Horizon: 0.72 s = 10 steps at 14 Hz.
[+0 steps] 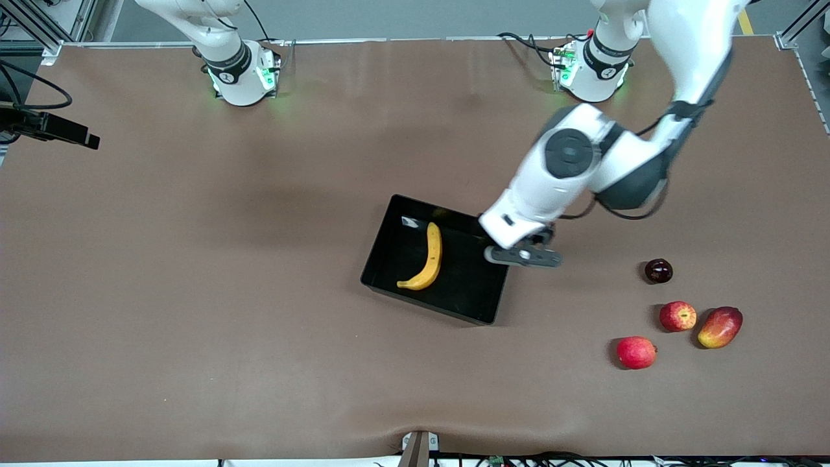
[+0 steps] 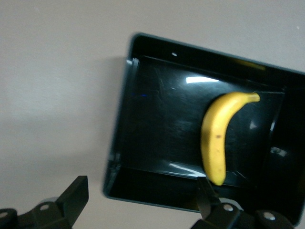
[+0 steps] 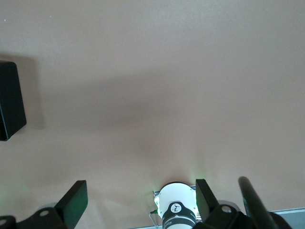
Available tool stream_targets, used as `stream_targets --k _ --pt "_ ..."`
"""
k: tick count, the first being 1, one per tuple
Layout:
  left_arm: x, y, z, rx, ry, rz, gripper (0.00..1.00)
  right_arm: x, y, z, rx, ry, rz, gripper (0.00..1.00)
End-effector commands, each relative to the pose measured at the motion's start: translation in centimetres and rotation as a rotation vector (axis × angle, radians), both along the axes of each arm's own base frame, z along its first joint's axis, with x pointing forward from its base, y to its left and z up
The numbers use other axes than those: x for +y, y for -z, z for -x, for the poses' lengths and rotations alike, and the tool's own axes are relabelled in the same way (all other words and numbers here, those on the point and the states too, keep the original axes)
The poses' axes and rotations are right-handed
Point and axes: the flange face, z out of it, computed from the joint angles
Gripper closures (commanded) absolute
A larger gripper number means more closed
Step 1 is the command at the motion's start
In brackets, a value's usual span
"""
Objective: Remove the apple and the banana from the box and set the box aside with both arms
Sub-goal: 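Move the left gripper into the tray and grasp the yellow banana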
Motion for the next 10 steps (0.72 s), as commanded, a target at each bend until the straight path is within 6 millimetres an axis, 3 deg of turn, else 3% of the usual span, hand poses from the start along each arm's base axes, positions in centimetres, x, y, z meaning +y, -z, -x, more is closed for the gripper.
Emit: stream_targets --k 1,6,10 --pt "-4.4 1.9 0.5 -0.019 -0.001 0.009 0.0 -0.1 -0.2 0.1 0.002 -0.003 -0.01 0.0" --pt "-7.2 7.9 0.2 -0.017 0.032 0.02 0.0 -0.1 -0.2 0.1 0.004 -0.001 -0.01 0.0" --pt "-9.6 11.9 1.9 -0.035 0.023 -0.028 0.0 -0.1 -0.2 0.1 0.004 -0.003 -0.01 0.0"
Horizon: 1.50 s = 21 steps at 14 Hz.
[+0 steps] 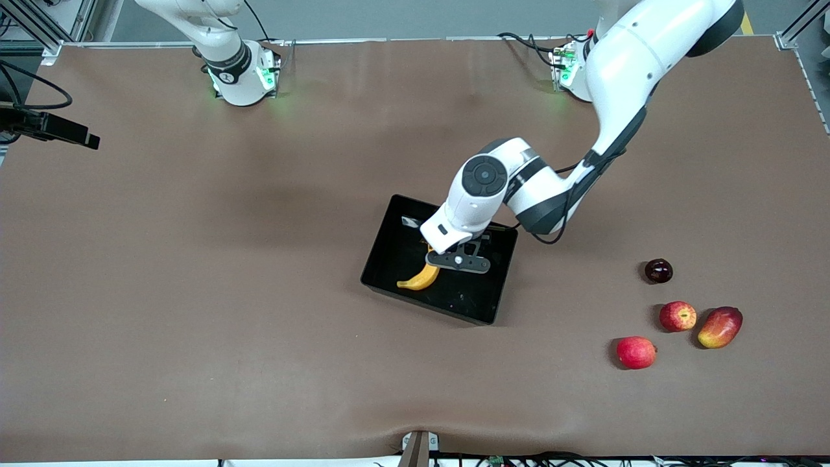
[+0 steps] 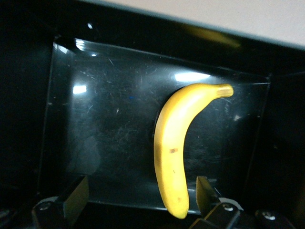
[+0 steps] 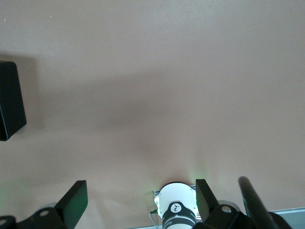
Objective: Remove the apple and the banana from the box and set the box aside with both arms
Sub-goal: 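Move the left gripper into the tray and grasp the yellow banana, then lift the banana with the left gripper while the right gripper reaches the tray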
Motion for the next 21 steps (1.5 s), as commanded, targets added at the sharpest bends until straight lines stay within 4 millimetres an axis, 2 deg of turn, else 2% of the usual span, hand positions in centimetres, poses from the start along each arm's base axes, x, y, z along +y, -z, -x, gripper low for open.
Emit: stream_targets --k 1,4,7,15,21 --pt "-1.7 1.9 0.7 -0.041 -0.007 -0.064 0.0 -0.1 -0.1 0.1 0.005 -0.003 -0.01 0.0" --pt "-2.3 3.8 0.6 -0.066 -0.006 -0.024 0.0 -0.1 0.0 0.1 0.006 -0.001 -0.01 0.0" --pt "-3.2 4.5 1.2 -0.062 -0.009 -0.013 0.0 -0.1 0.0 0.1 0.007 0.0 -0.009 0.0" --pt "-3.7 7.0 2.0 -0.042 -0.026 -0.011 0.0 0.2 0.7 0.4 0.061 -0.01 -0.016 0.0" --pt "-4.0 10.2 2.7 -0.047 -0.045 -0.019 0.0 -0.2 1.5 0.0 0.074 -0.005 -0.006 0.0"
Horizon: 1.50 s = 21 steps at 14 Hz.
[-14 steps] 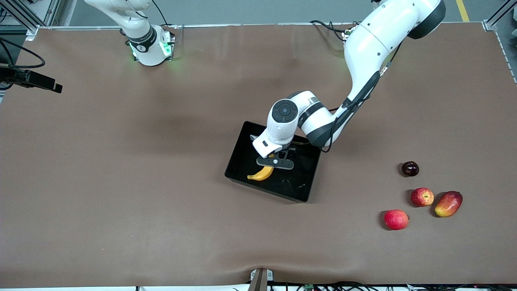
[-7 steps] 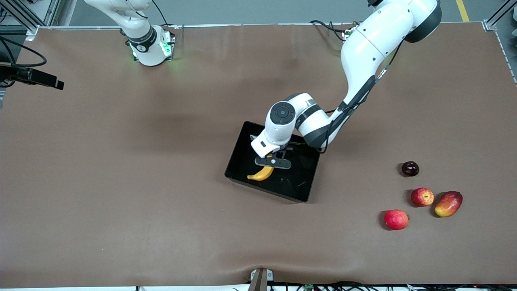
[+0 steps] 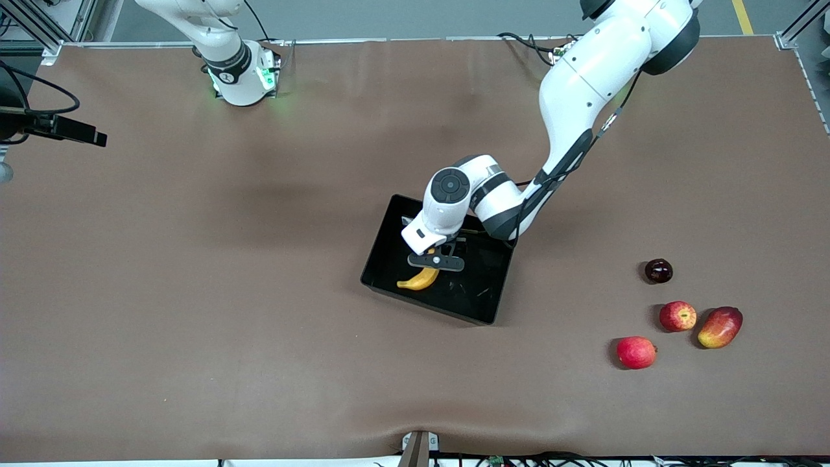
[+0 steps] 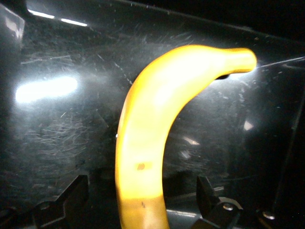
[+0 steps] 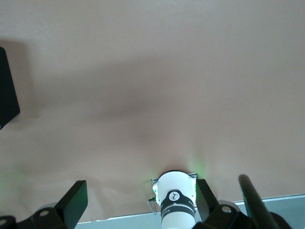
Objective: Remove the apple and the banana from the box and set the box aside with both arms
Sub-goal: 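Lift the banana with the left gripper while the right gripper reaches the tray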
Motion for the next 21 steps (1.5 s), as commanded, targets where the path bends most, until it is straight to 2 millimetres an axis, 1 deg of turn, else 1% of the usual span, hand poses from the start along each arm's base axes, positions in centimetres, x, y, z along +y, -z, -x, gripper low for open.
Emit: stream_targets --k 1,3,5,6,7,9,10,12,13,15,16,17,19,21 --pt "-0.5 0.9 -0.1 -0.021 -0.017 -0.006 0.04 -0.6 -0.1 0.1 0.001 0.005 0.002 0.0" --pt "-0.4 1.4 -0.1 -0.016 -0.016 -0.008 0.47 -0.7 0.5 -0.5 0.003 0.011 0.003 0.0" --pt "0.0 1.1 -0.5 -0.038 0.009 -0.021 0.95 -1.0 0.6 -0.5 0.007 0.015 0.002 0.0" --pt "0.5 0.8 -1.1 -0.055 0.014 -0.03 1.0 -1.3 0.6 -0.4 0.007 0.021 0.002 0.0" --pt "0.6 0.2 -1.7 -0.071 0.012 -0.026 1.0 -1.3 0.7 -0.5 0.009 0.021 0.001 0.0" --pt "0.6 -2.5 -3.6 -0.117 -0.01 0.0 1.0 -0.7 0.9 -0.5 0.014 0.009 -0.002 0.0" --pt "0.9 -3.2 -4.2 -0.121 -0.024 0.003 1.0 -0.7 1.1 -0.5 0.019 0.006 -0.003 0.0" --pt "0.5 -5.1 -3.9 -0.129 -0.025 0.011 1.0 -0.6 1.0 -0.4 0.017 0.004 -0.006 0.0" --pt "0.2 -6.3 -3.6 -0.123 -0.022 -0.003 1.0 -0.5 0.8 -0.4 0.014 0.004 -0.007 0.0" --pt "-0.6 -8.5 -2.5 -0.098 -0.008 -0.025 1.0 0.3 0.2 -0.5 -0.003 -0.005 -0.009 0.0" --pt "-0.8 -9.9 -2.3 -0.094 -0.009 -0.011 1.0 0.8 0.0 -0.6 -0.007 -0.014 -0.002 0.0" --pt "-0.7 -11.5 -2.3 -0.093 -0.012 0.006 1.0 0.9 0.3 -0.6 -0.001 -0.012 -0.009 0.0" --pt "0.4 -14.6 -3.0 -0.086 -0.03 0.027 1.0 1.4 0.6 -0.8 0.003 -0.019 -0.016 0.0" --pt "2.5 -17.4 -4.4 -0.093 -0.063 0.04 1.0 4.3 1.7 -1.7 -0.007 -0.065 -0.02 0.0"
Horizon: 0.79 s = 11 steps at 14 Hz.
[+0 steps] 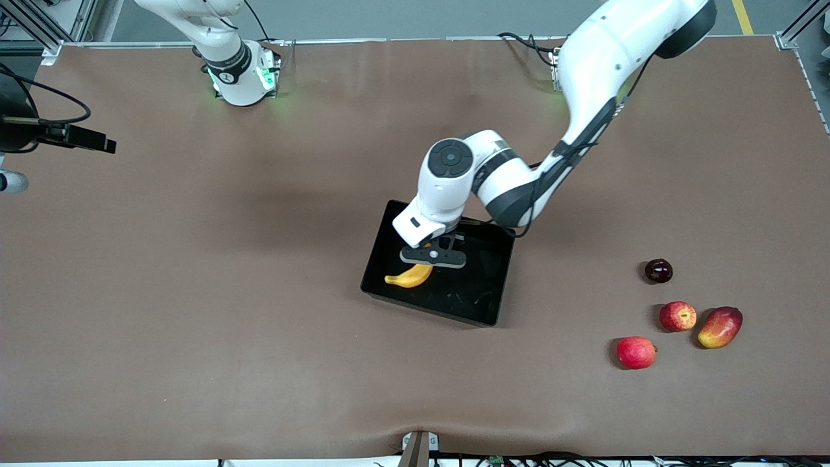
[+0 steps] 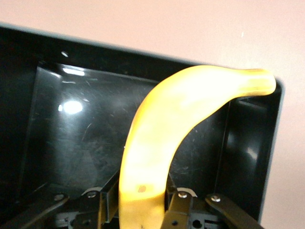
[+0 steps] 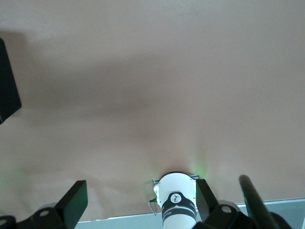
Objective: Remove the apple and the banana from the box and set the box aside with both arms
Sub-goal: 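Lift the banana with the left gripper while the right gripper reaches the tray, then lower the banana by the apples while the right gripper grips the tray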
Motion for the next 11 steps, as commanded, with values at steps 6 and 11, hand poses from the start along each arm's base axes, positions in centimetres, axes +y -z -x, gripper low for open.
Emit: stream_targets --k 6,11 --pt "14.5 -6.1 -7.8 0.003 -0.044 -0.02 1.0 11.5 8.9 -3.8 -0.002 -0.024 -0.02 0.0" --pt "27.9 -4.7 -12.9 0.011 0.021 -0.06 1.0 24.0 17.3 -5.9 -0.048 0.016 0.025 0.0"
